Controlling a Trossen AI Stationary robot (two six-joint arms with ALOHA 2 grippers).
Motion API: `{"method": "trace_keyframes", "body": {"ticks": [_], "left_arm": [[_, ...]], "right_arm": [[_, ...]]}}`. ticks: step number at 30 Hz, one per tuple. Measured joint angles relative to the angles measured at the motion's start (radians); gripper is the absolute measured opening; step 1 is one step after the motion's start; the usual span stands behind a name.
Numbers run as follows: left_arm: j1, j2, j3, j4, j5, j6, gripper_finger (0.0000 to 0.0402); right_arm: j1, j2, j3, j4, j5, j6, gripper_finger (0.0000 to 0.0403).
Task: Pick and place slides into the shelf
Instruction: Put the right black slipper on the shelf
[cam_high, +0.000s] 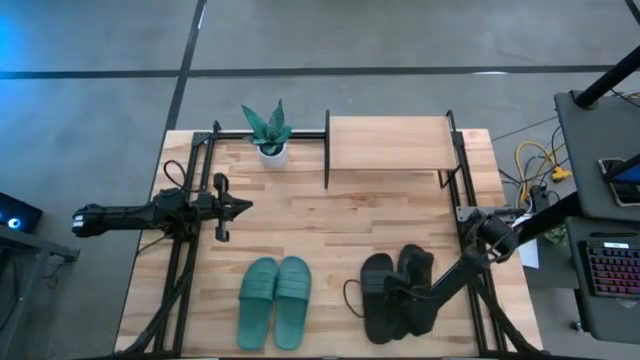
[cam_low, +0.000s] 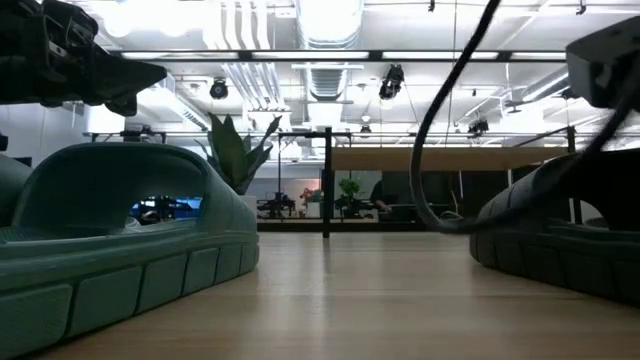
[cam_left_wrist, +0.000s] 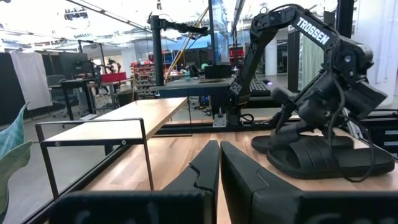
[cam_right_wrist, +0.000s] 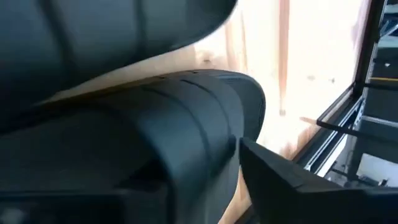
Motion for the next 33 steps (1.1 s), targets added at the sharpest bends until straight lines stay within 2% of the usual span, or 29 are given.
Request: {"method": "trace_keyframes", "body": {"ticks": [6,9,15,20,26,30,33], "left_arm": [[0.0,0.0,0.0,0.0,0.0,0.0,0.0],[0.0,0.001,0.0,0.032,-0.001,-0.007,0.0],[0.0,0.007,0.0,0.247,-0.057,-0.381,0.0],[0.0,0.008,0.0,0.459,-0.093,-0.473,0.0],[0.0,0.01,0.0,0.715,-0.108,-0.473,0.0],[0.0,0.012,0.004,0.875,-0.198,-0.446,0.0],[0.0,0.01,0.007,0.903,-0.231,-0.443,0.0]], "right_arm": [[-0.024,-0.075,-0.02,0.015,0.0,0.042,0.0021],[-0.031,-0.134,-0.029,0.005,-0.003,0.149,0.0014],[-0.035,-0.277,-0.027,-0.105,0.06,0.386,0.0014],[-0.069,-0.387,-0.043,-0.101,0.105,0.398,0.0014],[-0.155,-0.458,-0.042,-0.097,0.216,0.306,0.0014],[-0.246,-0.473,-0.019,-0.096,0.286,0.146,0.0013],[-0.306,-0.473,-0.001,-0.097,0.338,0.003,0.0013]]}}
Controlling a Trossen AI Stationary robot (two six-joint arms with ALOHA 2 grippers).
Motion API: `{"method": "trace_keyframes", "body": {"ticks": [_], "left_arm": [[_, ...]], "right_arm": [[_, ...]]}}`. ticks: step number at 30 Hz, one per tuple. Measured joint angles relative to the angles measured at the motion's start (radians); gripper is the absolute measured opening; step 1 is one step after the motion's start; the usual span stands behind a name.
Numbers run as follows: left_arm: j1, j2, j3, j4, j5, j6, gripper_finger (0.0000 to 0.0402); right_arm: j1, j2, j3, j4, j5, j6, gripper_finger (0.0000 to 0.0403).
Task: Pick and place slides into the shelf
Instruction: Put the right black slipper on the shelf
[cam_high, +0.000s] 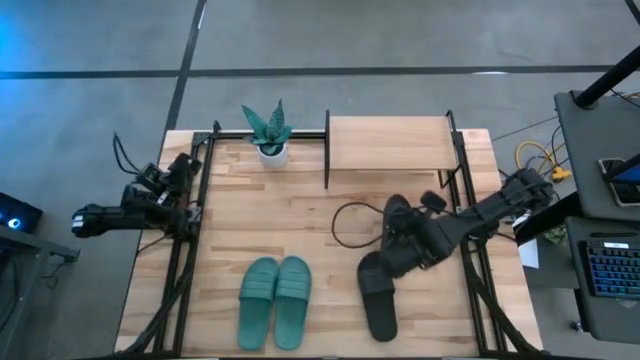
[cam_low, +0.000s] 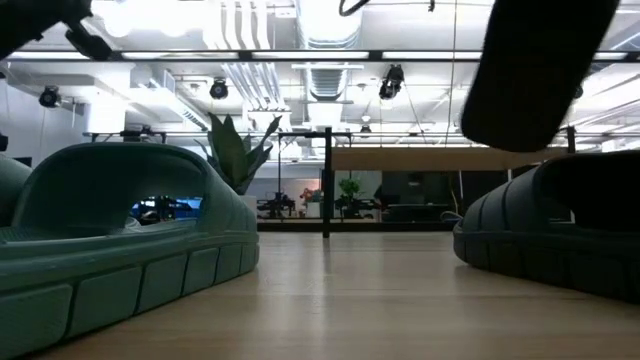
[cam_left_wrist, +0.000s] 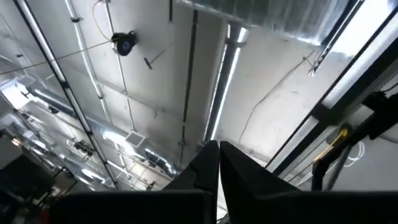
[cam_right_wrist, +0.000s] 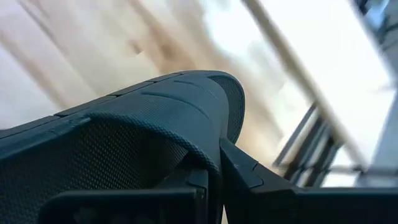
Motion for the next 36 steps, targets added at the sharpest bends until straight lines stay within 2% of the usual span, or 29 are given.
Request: {"method": "trace_keyframes", "body": {"ticks": [3,8,14,17,20,23,25,28,32,36], "left_arm": [[-0.001,0.008,0.006,-0.054,-0.04,0.022,0.0],[-0.001,0.066,0.047,-0.323,-0.05,0.08,0.0],[0.0,0.216,0.125,-0.372,0.001,0.088,0.0],[-0.001,0.315,0.208,-0.475,0.011,0.116,0.0],[-0.001,0.409,0.322,-0.615,-0.004,0.173,0.0],[0.0,0.536,0.452,-0.721,-0.012,0.225,0.0],[0.001,0.608,0.53,-0.748,-0.012,0.268,0.0],[0.001,0.709,0.624,-0.78,-0.009,0.327,0.0],[0.001,0.811,0.751,-0.839,-0.01,0.361,0.0],[0.001,0.913,0.85,-0.955,-0.016,0.372,0.0]], "right_arm": [[-0.057,0.0,0.025,0.0,0.092,-0.156,0.0013],[-0.173,-0.016,0.077,0.001,0.239,-0.406,0.0013],[-0.361,-0.072,0.092,0.001,0.29,-0.675,0.0013],[-0.484,-0.112,0.088,0.005,0.293,-0.814,0.0013],[-0.619,-0.154,0.08,0.078,0.283,-0.991,0.0013],[-0.747,-0.195,0.065,0.24,0.196,-1.235,0.0013],[-0.814,-0.209,0.05,0.356,0.14,-1.395,0.0013],[-0.89,-0.21,0.02,0.495,0.124,-1.59,0.0013],[-0.978,-0.204,-0.027,0.611,0.02,-1.741,0.0013],[-1.053,-0.189,-0.093,0.723,-0.005,-1.824,0.0013]]}}
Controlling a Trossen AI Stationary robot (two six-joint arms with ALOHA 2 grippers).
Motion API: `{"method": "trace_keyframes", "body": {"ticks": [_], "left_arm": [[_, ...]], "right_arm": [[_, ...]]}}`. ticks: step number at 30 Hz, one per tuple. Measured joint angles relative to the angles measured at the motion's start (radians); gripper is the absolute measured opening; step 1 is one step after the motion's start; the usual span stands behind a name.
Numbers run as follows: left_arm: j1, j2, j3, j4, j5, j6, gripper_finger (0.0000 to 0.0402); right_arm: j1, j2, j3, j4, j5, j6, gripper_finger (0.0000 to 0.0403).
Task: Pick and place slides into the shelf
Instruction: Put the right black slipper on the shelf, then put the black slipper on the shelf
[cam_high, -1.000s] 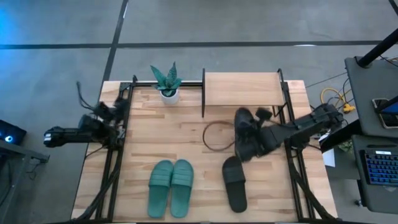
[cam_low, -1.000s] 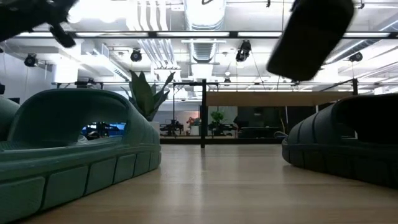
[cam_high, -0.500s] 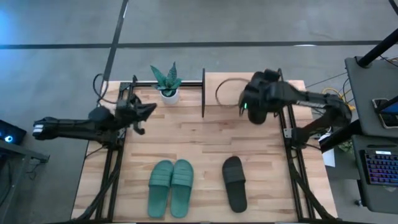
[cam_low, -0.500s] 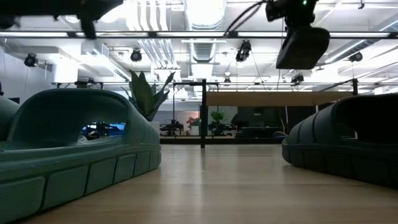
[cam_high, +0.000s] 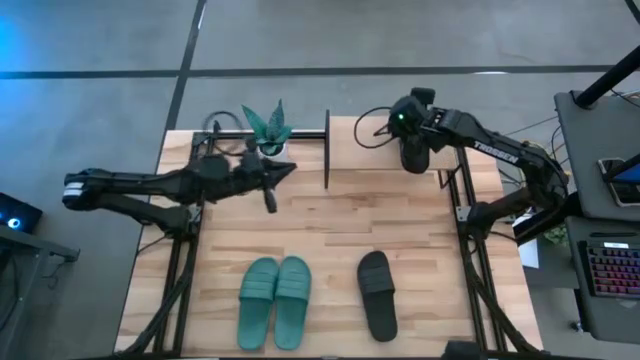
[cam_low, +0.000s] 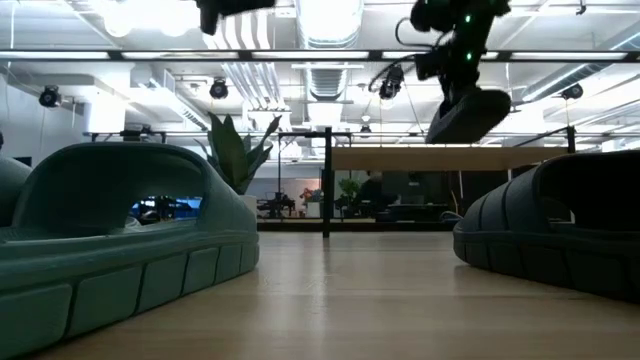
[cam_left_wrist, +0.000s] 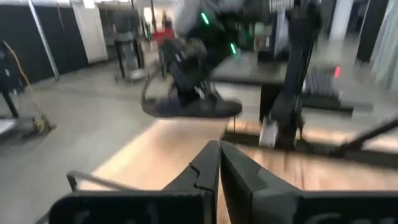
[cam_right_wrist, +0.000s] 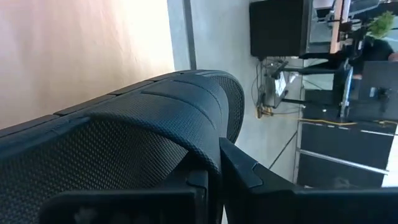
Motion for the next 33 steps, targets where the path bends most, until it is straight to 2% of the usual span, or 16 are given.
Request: {"method": "trace_keyframes", "body": {"ticks": [3,7,16,23,28,33], "left_arm": [[0.0,0.047,0.056,-0.014,0.0,0.001,0.0],[0.0,0.087,0.104,-0.011,0.0,0.002,0.0],[0.003,0.098,0.118,-0.015,-0.015,0.019,0.0],[0.003,0.091,0.118,-0.012,-0.016,0.019,0.0],[0.002,0.091,0.118,-0.012,-0.016,0.017,0.0],[0.002,0.091,0.118,-0.012,-0.015,-0.008,0.0]], "right_arm": [[-0.045,0.003,-0.036,0.053,-0.061,-0.011,0.0013],[-0.073,0.012,-0.086,0.126,-0.08,-0.045,0.0013],[-0.071,-0.009,-0.194,0.198,-0.091,-0.057,0.0017],[-0.072,-0.038,-0.204,0.217,-0.112,-0.003,0.0082],[-0.072,-0.051,-0.176,0.12,-0.112,0.033,0.0137],[-0.056,-0.073,-0.123,-0.024,-0.111,0.134,0.0173]]}}
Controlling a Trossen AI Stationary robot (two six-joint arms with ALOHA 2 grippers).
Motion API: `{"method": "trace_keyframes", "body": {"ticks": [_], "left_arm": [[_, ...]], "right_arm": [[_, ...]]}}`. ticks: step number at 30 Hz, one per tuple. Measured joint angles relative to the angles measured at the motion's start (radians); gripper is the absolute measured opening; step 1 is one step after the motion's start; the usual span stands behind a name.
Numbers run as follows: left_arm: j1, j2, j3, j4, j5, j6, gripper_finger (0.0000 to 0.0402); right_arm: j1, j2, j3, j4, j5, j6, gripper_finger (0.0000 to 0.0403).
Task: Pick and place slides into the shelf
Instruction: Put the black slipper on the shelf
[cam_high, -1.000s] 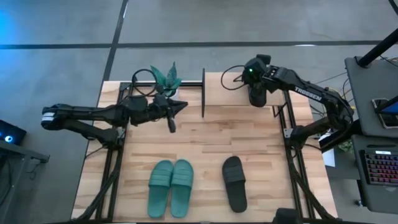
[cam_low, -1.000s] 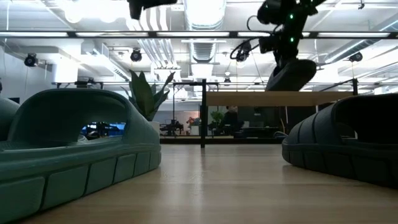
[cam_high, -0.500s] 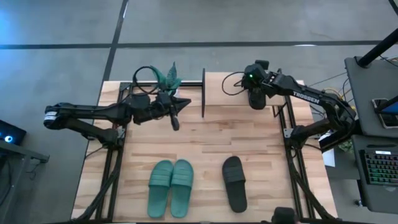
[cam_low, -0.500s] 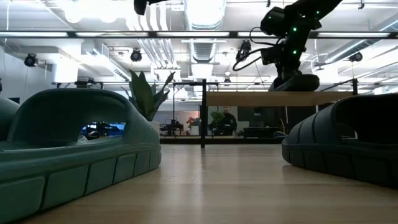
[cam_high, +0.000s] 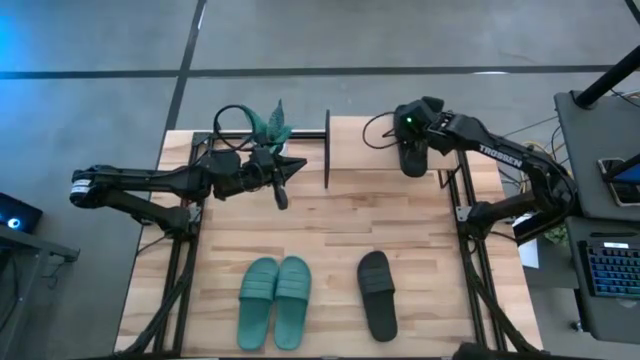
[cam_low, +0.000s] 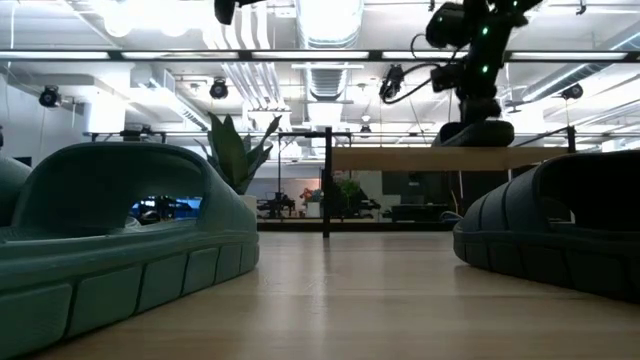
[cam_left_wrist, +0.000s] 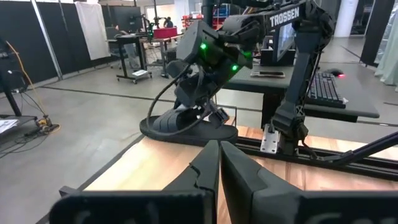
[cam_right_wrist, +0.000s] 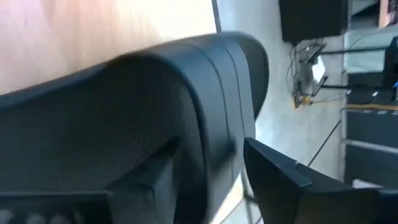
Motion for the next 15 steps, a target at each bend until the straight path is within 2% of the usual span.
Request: {"method": "trace_keyframes", "body": {"ticks": [3,9,12,15], "left_arm": [[0.0,0.0,0.0,-0.003,0.0,0.0,0.0],[-0.001,0.004,0.002,-0.095,0.0,0.0,0.0],[-0.02,0.045,0.057,-0.228,-0.003,0.001,0.0],[-0.067,0.128,0.166,-0.362,-0.005,0.036,0.0]], "right_arm": [[0.028,-0.028,0.051,-0.103,-0.003,0.088,0.0186],[0.141,-0.083,0.194,-0.397,-0.124,0.391,0.0191],[0.248,-0.129,0.232,-0.487,-0.125,0.565,0.0191],[0.378,-0.179,0.258,-0.563,-0.122,0.751,0.0191]]}}
